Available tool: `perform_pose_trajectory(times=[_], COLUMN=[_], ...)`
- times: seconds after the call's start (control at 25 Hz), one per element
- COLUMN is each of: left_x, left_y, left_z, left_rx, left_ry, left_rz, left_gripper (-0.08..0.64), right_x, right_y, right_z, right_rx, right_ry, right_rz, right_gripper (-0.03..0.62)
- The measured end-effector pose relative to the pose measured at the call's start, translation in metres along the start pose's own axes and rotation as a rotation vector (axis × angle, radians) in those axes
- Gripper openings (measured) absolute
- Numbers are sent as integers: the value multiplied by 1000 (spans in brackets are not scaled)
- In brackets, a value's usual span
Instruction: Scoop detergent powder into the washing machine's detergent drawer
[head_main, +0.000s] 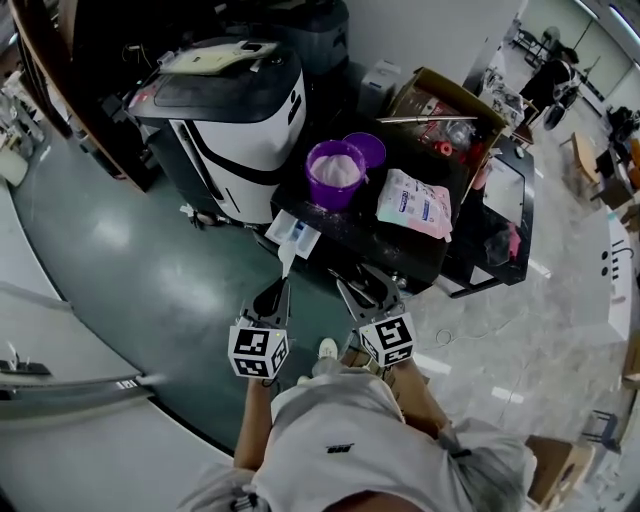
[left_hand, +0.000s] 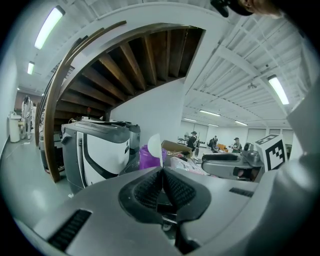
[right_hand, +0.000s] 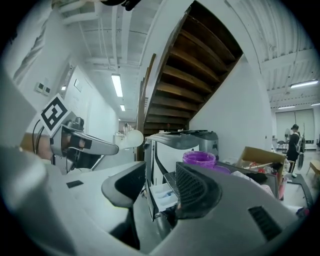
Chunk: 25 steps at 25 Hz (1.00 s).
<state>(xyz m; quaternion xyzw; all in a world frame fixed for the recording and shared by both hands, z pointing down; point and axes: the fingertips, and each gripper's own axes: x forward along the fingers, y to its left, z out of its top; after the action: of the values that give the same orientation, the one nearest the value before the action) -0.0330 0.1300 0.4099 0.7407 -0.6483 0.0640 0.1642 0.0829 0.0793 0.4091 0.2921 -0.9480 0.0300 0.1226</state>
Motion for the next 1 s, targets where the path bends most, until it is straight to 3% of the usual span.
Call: perform_pose_trajectory(times=[0.48, 1.0], left_x=[54, 104], left_y=[-10, 11], left_z=[21, 27], left_rx=[20, 14], left_ry=[20, 38], left_rz=[30, -26], left_gripper=[17, 16], right_x=[24, 60], right_y=[-59, -89], right_z=[5, 3], right_rx=[18, 38], right_ry=[-12, 10], right_rz=[31, -18], right_gripper=[184, 183])
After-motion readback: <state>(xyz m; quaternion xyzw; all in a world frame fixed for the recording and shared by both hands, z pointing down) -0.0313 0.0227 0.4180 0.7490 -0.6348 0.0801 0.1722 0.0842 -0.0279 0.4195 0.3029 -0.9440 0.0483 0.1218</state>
